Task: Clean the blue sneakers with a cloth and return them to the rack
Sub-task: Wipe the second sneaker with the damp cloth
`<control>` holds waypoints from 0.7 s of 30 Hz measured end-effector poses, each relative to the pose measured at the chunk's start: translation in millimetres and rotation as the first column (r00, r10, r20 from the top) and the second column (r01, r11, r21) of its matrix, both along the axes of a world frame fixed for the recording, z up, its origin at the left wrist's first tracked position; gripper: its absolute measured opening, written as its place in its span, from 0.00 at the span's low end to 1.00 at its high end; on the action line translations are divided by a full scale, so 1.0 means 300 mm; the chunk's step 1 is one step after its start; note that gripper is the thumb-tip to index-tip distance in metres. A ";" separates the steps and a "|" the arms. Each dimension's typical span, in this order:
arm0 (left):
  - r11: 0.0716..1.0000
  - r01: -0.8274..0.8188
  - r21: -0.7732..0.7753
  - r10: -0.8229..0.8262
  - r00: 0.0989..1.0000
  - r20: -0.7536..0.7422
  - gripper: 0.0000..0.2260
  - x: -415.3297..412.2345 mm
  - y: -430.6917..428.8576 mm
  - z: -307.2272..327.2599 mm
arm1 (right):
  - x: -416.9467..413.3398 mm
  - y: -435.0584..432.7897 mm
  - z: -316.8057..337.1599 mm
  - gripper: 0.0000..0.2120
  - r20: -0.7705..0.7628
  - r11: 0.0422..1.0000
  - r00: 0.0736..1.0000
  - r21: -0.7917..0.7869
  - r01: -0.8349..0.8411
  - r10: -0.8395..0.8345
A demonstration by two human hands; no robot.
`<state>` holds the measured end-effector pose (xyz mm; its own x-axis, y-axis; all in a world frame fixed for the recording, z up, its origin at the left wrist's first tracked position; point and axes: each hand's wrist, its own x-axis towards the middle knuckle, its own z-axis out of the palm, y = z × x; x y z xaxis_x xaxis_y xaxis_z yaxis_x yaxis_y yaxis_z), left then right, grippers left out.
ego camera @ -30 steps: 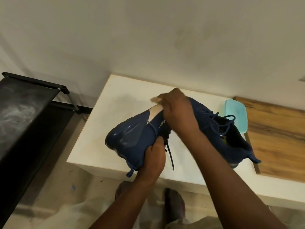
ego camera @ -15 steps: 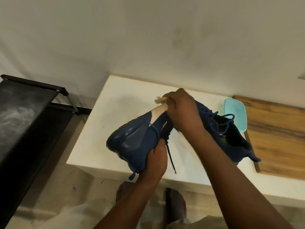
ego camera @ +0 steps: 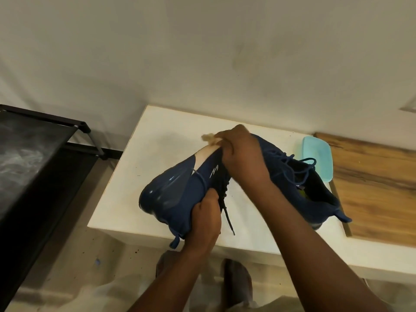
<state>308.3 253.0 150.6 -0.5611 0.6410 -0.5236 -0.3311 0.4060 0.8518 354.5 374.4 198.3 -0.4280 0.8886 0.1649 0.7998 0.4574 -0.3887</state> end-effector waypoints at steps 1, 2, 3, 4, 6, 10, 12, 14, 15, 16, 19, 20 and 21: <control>0.999 -0.047 -0.015 0.047 0.999 0.011 0.12 0.000 0.003 0.004 | 0.029 0.028 -0.017 0.14 -0.034 0.995 0.995 0.025 0.092 -0.091; 0.997 -0.074 -0.019 0.074 0.997 0.008 0.12 0.001 0.005 -0.017 | 0.053 0.048 -0.031 0.12 -0.052 0.986 0.986 0.035 0.163 -0.161; 0.996 -0.077 -0.043 0.077 0.997 0.010 0.12 -0.004 0.008 -0.017 | 0.070 0.056 -0.042 0.11 -0.054 0.977 0.977 0.031 0.210 -0.208; 0.997 -0.067 -0.047 0.068 0.997 0.020 0.10 -0.003 0.009 -0.026 | 0.078 0.050 -0.052 0.11 -0.057 0.972 0.971 0.025 0.234 -0.232; 0.996 -0.079 -0.036 0.080 0.997 0.017 0.04 -0.007 0.012 -0.034 | 0.054 0.004 -0.049 0.10 -0.070 0.981 0.980 0.035 0.189 -0.186; 0.998 -0.057 0.009 0.056 0.993 0.104 0.07 -0.022 0.015 -0.019 | -0.062 -0.148 -0.069 0.14 -0.074 0.974 0.976 0.121 -0.193 0.203; 0.996 -0.089 0.013 0.087 0.991 0.100 0.06 -0.027 0.014 -0.019 | -0.056 -0.098 -0.091 0.15 -0.030 0.968 0.982 0.175 -0.179 0.187; 0.994 -0.102 0.023 0.101 0.994 0.051 0.08 -0.023 0.011 -0.015 | -0.014 -0.013 -0.101 0.15 -0.084 0.983 0.996 0.183 0.019 -0.004; 0.994 -0.105 0.015 0.104 0.993 0.052 0.09 -0.021 0.009 -0.012 | 0.014 0.024 -0.108 0.15 -0.114 0.976 0.987 0.177 0.128 -0.109; 0.993 -0.113 0.030 0.111 0.992 0.066 0.10 -0.016 0.006 -0.012 | 0.044 0.051 -0.118 0.14 -0.127 0.964 0.975 0.170 0.204 -0.183; 0.995 -0.096 0.021 0.093 0.990 0.107 0.09 -0.013 0.006 -0.007 | 0.074 0.054 -0.113 0.12 -0.148 0.971 0.965 0.076 0.228 -0.215; 0.994 -0.105 0.019 0.102 0.988 0.117 0.07 -0.016 0.010 -0.014 | 0.058 0.027 -0.102 0.13 -0.135 0.982 0.975 0.048 0.184 -0.177; 0.993 -0.122 0.011 0.119 0.984 0.133 0.05 -0.021 0.016 -0.006 | 0.033 -0.010 -0.093 0.13 -0.110 0.993 0.988 0.036 0.114 -0.110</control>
<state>301.9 257.7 148.7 -0.5616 0.5837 -0.5865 -0.4866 0.3403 0.8046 364.4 371.4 170.5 -0.3036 0.9214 0.2426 0.8014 0.3847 -0.4580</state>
